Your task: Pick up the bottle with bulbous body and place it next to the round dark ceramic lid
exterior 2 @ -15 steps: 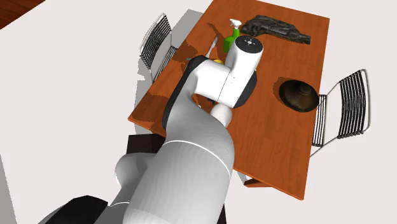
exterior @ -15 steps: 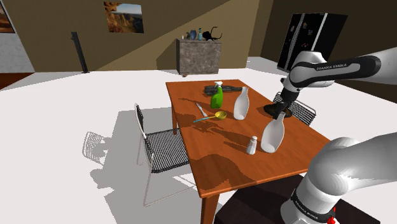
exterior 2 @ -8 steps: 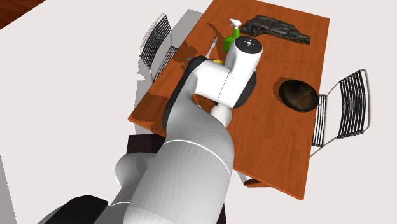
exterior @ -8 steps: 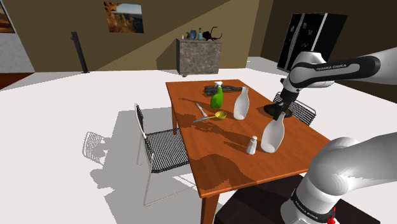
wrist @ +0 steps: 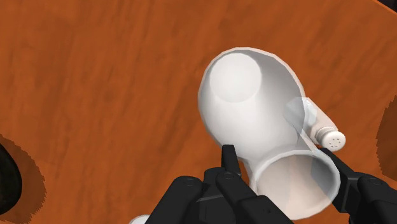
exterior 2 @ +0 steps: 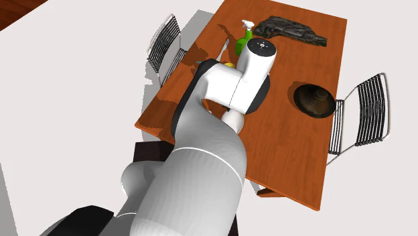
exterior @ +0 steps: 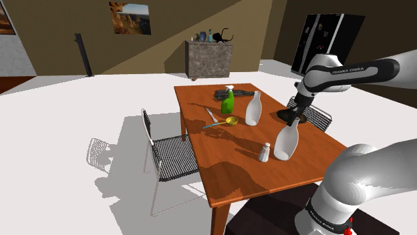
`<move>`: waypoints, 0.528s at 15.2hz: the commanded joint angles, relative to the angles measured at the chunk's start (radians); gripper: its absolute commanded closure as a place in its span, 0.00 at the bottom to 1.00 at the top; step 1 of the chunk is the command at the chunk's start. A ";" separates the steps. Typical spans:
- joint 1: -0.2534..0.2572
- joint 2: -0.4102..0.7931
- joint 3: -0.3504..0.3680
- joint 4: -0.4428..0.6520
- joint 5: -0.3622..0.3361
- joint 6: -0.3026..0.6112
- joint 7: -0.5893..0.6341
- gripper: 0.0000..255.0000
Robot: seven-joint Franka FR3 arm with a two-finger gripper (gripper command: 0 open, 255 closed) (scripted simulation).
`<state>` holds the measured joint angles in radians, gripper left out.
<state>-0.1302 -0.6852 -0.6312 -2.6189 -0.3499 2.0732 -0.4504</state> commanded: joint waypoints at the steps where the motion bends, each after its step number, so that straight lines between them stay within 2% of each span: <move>1: 0.000 0.000 0.000 -0.001 0.000 0.000 0.000 1.00; 8: 0.003 -0.031 0.037 0.072 0.022 -0.103 0.003 1.00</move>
<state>-0.1284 -0.7127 -0.5990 -2.5595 -0.3316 1.9851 -0.4470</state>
